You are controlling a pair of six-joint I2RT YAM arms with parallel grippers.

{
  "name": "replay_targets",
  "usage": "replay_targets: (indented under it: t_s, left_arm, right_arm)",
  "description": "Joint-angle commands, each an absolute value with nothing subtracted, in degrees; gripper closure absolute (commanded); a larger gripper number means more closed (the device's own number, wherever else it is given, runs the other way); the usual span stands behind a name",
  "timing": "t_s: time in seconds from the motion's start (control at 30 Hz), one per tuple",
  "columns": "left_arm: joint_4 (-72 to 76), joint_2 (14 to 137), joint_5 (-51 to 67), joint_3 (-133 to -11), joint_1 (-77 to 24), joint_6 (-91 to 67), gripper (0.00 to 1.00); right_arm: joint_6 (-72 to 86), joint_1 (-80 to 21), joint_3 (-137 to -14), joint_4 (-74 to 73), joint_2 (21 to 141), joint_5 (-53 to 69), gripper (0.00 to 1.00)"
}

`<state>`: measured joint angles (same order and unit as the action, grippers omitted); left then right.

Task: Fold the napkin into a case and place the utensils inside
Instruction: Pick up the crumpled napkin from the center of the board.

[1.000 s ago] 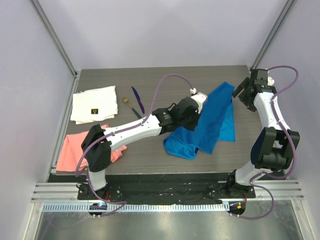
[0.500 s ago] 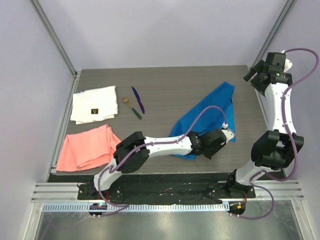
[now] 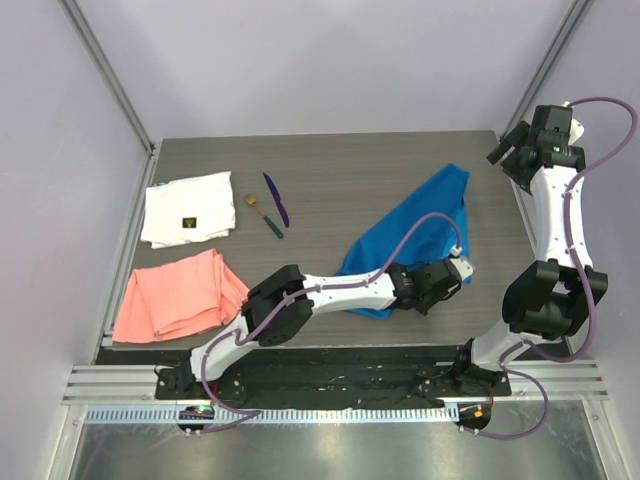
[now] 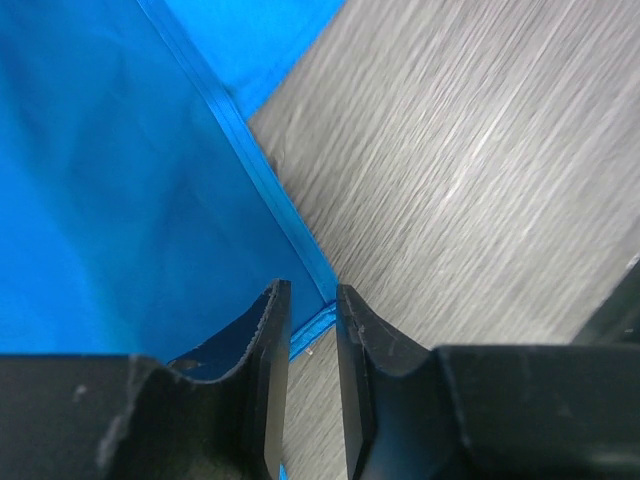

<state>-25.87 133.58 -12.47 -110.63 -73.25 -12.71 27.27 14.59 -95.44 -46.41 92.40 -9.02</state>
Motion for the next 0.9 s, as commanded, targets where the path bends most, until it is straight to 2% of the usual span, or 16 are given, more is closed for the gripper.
replay_targets:
  t_s: [0.0,0.23,0.47,0.6,0.87]
  left_arm:
    - [-27.77,134.91,-13.10,-113.12,-73.56,-11.51,0.70]
    - [-28.83,136.05,-10.81,-113.38,-73.56,-12.39,0.61]
    - [-29.44,137.20,-7.74,-112.85,-72.87,-13.27,0.58]
    - [-31.11,138.25,-8.25,-112.50,-71.63,-13.45,0.64]
    - [-29.53,138.52,-11.86,-108.72,-70.49,-11.60,0.86]
  right_arm:
    - [26.72,14.68,-95.36,-45.44,91.67,-8.53,0.12]
    - [26.98,14.59,-94.31,-44.91,91.23,-8.00,0.12]
    - [27.42,14.68,-93.60,-44.47,91.32,-7.29,0.12]
    - [27.25,14.68,-93.43,-44.21,91.49,-8.17,0.12]
    - [28.39,14.59,-90.97,-40.79,93.16,-7.82,0.12]
